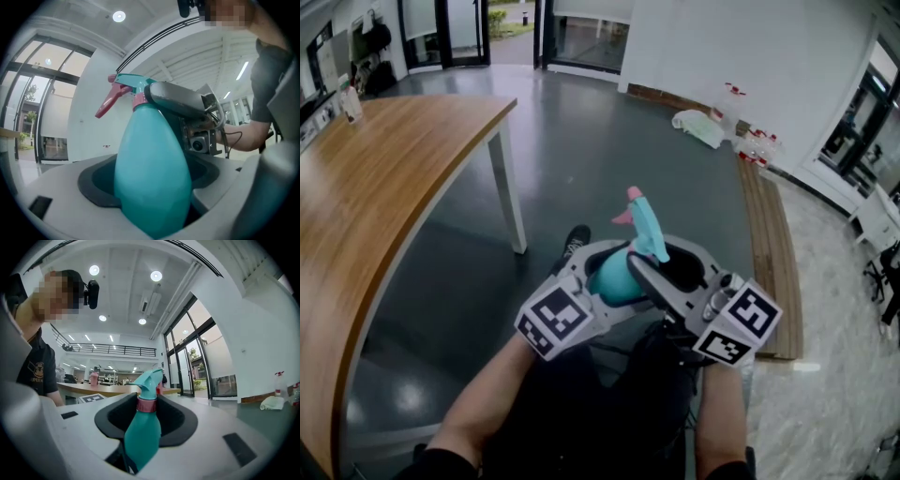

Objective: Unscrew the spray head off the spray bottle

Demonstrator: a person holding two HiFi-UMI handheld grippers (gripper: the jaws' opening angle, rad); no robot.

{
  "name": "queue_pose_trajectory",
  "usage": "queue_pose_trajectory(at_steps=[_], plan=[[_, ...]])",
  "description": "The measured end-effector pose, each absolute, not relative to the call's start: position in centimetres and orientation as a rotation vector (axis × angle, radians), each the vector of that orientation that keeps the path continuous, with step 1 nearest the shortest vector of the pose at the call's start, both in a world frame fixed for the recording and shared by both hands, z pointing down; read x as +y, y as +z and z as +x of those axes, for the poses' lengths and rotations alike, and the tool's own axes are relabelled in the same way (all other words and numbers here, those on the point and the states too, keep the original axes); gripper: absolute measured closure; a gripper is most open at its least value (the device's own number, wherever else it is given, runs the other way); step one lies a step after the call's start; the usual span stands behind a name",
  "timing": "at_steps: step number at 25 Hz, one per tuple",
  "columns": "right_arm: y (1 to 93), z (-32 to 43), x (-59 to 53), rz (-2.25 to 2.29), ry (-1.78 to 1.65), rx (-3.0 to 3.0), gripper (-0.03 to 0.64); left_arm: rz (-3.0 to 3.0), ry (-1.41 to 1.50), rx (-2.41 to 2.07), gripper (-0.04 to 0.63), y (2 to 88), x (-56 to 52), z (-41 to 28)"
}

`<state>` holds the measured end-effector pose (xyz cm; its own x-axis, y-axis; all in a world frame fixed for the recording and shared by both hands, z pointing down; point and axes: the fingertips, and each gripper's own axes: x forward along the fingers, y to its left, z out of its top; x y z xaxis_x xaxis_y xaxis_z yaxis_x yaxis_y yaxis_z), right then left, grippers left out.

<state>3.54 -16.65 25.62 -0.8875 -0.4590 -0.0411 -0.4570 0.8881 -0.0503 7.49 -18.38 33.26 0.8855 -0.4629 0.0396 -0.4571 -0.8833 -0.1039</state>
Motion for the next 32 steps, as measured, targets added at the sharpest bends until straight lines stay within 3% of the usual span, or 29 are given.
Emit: queue_pose_trajectory(at_steps=[18, 32], plan=[[25.2, 4.0, -14.0, -0.297, -0.015, 3.025, 0.476, -3.036, -0.053, 0.316, 0.184, 32.9, -14.8, 8.0], [25.3, 4.5, -13.7, -0.231, -0.024, 3.007, 0.472, -3.033, -0.056, 0.297, 0.184, 32.9, -14.5, 8.1]])
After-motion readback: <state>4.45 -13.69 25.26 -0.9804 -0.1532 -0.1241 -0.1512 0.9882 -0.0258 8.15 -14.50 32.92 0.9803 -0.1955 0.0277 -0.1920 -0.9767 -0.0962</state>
